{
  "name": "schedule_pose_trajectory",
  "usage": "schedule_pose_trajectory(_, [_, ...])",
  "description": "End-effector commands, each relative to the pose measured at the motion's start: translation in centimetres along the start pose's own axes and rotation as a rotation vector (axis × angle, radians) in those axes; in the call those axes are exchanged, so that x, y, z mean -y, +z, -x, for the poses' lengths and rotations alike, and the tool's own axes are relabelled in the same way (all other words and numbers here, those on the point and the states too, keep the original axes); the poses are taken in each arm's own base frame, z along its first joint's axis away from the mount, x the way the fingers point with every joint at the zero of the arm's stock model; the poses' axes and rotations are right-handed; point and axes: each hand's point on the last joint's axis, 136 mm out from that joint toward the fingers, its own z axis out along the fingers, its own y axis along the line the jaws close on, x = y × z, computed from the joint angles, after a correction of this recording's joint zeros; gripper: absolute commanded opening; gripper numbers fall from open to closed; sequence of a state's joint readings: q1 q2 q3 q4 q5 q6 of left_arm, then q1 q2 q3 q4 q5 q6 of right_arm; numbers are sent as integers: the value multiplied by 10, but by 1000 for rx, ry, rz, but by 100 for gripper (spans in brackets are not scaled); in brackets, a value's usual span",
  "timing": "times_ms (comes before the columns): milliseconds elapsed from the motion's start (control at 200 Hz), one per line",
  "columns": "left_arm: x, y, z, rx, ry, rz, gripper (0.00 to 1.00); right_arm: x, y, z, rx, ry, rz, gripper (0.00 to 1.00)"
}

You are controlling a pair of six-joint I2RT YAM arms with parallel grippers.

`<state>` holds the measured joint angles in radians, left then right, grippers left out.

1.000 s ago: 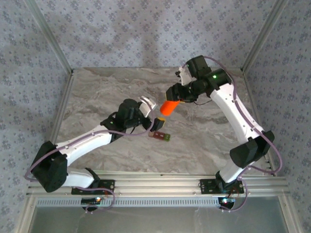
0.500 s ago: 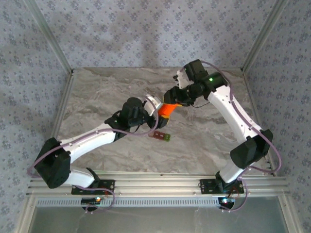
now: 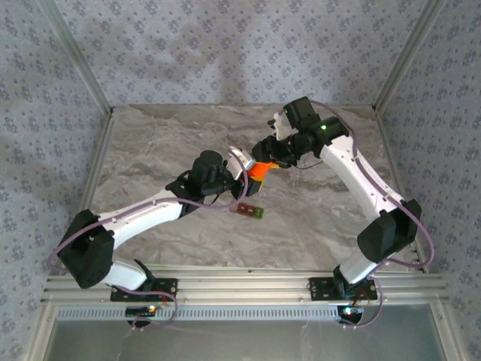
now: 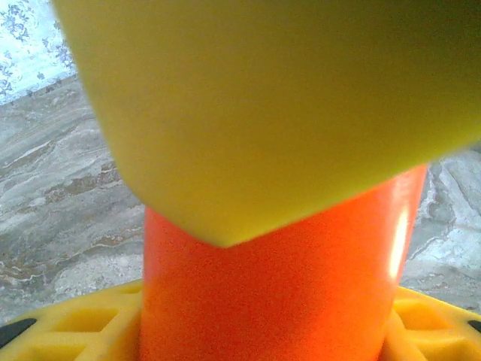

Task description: Sort the pills into containers

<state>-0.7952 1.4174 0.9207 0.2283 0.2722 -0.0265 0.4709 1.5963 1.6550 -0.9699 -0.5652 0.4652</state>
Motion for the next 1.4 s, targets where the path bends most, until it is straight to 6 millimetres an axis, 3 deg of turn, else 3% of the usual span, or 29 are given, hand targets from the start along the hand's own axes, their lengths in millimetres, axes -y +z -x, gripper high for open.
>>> schedule_pose_trajectory(0, [-3,-1,38,101,-21,14,38,-18,-11,-12,-16,4,71,29])
schedule_pose_trajectory(50, [-3,-2,41,109,-25,14,35,-19,-11,-12,-15,3,74,29])
schedule_pose_trajectory(155, [-4,-2,45,119,-42,20,17,-19,-12,-12,-15,10,83,31])
schedule_pose_trajectory(250, [-8,-4,47,127,-62,40,0,-16,-18,-7,9,36,97,49])
schedule_pose_trajectory(365, [-17,-8,49,146,-94,65,0,-8,-40,6,86,84,131,67])
schedule_pose_trajectory(455, [-25,-13,49,156,-116,88,0,-6,-62,18,181,120,188,76])
schedule_pose_trajectory(595, [-35,-16,48,155,-129,109,0,4,-90,26,275,184,233,79])
schedule_pose_trajectory(745, [-41,-12,45,138,-122,119,0,24,-100,42,385,250,157,78])
schedule_pose_trajectory(925, [-41,-2,46,117,-107,100,0,34,-95,72,467,299,110,78])
schedule_pose_trajectory(1050, [-41,3,49,109,-100,90,0,21,-85,84,460,267,101,79])
schedule_pose_trajectory(1394, [-40,11,50,101,-94,73,0,1,-48,90,388,206,62,78])
